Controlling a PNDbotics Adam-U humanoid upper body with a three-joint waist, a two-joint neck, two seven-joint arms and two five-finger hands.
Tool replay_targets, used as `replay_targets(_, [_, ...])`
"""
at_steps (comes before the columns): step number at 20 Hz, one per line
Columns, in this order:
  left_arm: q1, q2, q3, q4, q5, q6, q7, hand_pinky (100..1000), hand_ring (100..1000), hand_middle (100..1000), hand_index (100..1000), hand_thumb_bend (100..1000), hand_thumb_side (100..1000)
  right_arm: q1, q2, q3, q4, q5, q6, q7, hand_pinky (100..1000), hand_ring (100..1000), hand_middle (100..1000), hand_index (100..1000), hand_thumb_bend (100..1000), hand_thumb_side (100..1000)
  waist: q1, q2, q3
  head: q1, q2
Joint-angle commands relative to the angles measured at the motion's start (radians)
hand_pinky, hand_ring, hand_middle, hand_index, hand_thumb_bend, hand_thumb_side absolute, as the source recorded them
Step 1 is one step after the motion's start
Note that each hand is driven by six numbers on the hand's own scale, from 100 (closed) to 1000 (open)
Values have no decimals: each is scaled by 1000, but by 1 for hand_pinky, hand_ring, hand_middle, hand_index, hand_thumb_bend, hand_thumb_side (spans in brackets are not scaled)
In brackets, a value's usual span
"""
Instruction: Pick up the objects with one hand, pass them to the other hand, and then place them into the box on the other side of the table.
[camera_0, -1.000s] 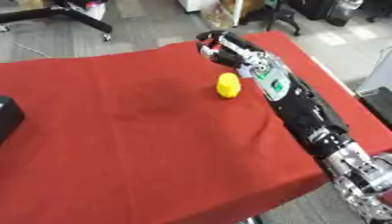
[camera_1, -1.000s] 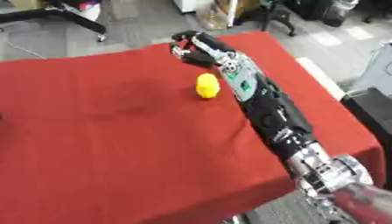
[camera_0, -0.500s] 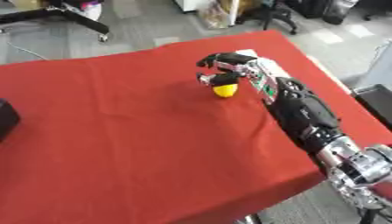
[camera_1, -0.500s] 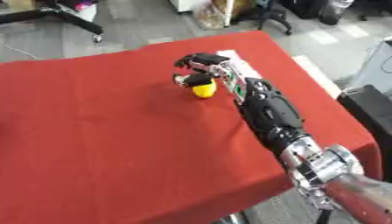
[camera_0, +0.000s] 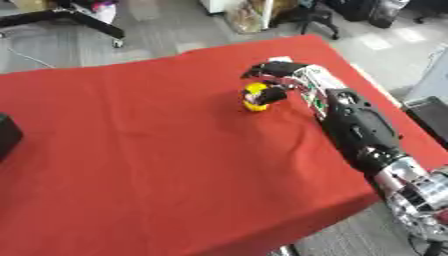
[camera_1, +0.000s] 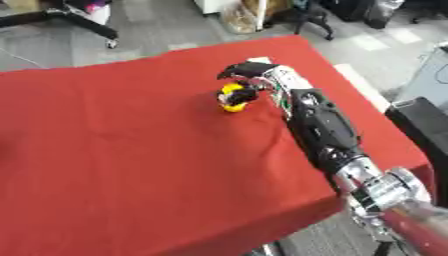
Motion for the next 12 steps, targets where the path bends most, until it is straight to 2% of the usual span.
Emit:
replay_targets(1, [-5, 7, 0, -20, -6, 1, -5, 692, 522, 609, 815, 493, 759, -6, -46, -8, -5, 26, -10, 2, 891, 912, 853, 951, 100, 863, 2, -13, -2, 2, -3])
replay_targets(7, [-4, 6, 1, -20, -8, -1, -5, 692, 520, 606, 816, 488, 759, 11, -48, -8, 2, 47, -23, -2, 875, 876, 727, 918, 100, 785, 3, -13, -5, 4, -3])
replay_targets(12, [-3, 3, 0, -20, -8, 0, -4, 692, 519, 605, 817, 482, 763, 17, -37, -4, 5, 59, -32, -36, 853, 813, 587, 880, 100, 711, 4, -12, -6, 3, -3])
